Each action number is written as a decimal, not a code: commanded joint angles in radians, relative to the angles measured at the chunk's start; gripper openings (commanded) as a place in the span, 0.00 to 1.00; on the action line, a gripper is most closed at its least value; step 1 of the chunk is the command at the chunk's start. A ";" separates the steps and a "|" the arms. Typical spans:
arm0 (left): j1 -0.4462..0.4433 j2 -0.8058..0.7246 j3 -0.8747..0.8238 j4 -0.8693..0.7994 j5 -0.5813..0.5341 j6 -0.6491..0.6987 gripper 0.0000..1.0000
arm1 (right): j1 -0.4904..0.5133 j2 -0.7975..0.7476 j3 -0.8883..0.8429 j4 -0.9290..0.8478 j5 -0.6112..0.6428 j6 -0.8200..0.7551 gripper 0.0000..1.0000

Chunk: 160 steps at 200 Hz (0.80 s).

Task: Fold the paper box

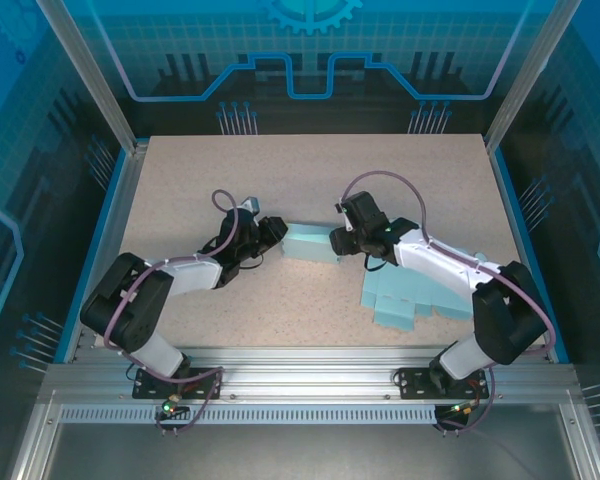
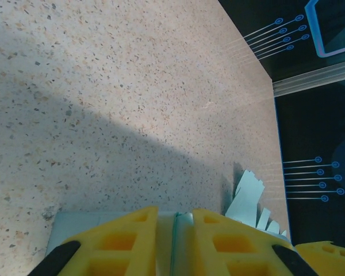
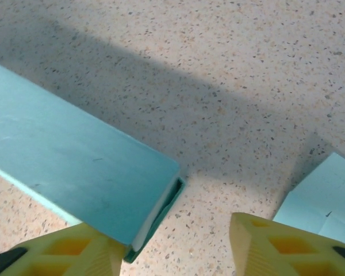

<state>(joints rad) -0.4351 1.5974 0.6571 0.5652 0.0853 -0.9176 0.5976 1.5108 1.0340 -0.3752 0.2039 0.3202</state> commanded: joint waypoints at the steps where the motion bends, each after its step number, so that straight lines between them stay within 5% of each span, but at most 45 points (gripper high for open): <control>1: -0.034 0.052 -0.060 -0.184 0.062 0.021 0.15 | 0.027 -0.046 0.026 0.008 -0.070 0.019 0.58; 38: -0.055 0.027 -0.051 -0.228 0.028 0.049 0.15 | 0.027 -0.089 0.030 0.021 -0.110 0.070 0.73; 68: -0.069 0.025 -0.051 -0.228 0.006 0.057 0.15 | 0.004 -0.117 0.031 0.044 -0.171 0.149 0.76; 160: -0.088 0.028 -0.040 -0.236 -0.016 0.065 0.15 | -0.067 -0.168 -0.149 0.082 -0.241 0.358 0.64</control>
<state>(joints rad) -0.5060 1.5883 0.6582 0.5552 0.0761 -0.8871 0.5419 1.3827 0.9504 -0.3168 0.0124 0.6010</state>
